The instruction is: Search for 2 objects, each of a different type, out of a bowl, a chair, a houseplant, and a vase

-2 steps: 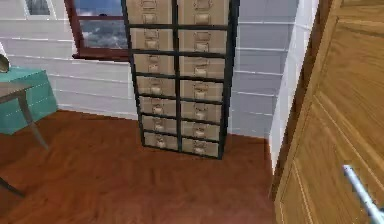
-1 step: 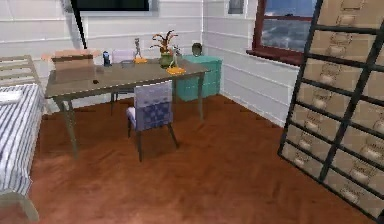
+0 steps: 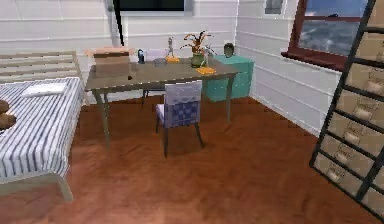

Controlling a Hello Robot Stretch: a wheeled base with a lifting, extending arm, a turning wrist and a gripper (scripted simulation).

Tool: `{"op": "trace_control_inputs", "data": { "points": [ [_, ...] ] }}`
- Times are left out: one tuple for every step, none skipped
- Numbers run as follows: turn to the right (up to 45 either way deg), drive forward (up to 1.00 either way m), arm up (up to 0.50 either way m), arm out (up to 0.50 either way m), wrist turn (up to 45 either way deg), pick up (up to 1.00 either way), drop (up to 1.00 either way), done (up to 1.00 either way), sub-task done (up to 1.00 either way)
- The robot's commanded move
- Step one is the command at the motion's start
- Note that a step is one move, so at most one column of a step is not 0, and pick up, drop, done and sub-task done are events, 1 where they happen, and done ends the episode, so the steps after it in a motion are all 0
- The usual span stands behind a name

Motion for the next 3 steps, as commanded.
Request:
{"op": "trace_control_inputs", "data": {
  "points": [
    [0.0, 0.40, 0.00, 0.00, 0.0, 0.00, 0.00, 0.00, 0.00],
    [-18.0, 0.00, 0.00, 0.00, 0.0, 0.00, 0.00, 0.00, 0.00],
    [0.0, 0.40, 0.00, 0.00, 0.0, 0.00, 0.00, 0.00, 0.00]
  ]
}}
